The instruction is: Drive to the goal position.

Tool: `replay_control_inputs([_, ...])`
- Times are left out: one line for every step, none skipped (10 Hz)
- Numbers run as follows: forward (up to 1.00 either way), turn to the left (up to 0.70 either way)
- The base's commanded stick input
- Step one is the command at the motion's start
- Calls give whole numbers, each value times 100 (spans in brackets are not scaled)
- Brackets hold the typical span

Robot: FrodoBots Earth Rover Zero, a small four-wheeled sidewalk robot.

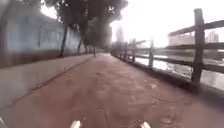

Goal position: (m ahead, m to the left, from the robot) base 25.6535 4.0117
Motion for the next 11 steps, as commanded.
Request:
replay_control_inputs([70, 0])
replay_control_inputs([70, 0])
replay_control_inputs([70, 0])
replay_control_inputs([70, 0])
replay_control_inputs([70, 0])
replay_control_inputs([70, 0])
replay_control_inputs([70, 0])
replay_control_inputs([70, 0])
replay_control_inputs([70, 0])
replay_control_inputs([70, 0])
replay_control_inputs([70, 0])
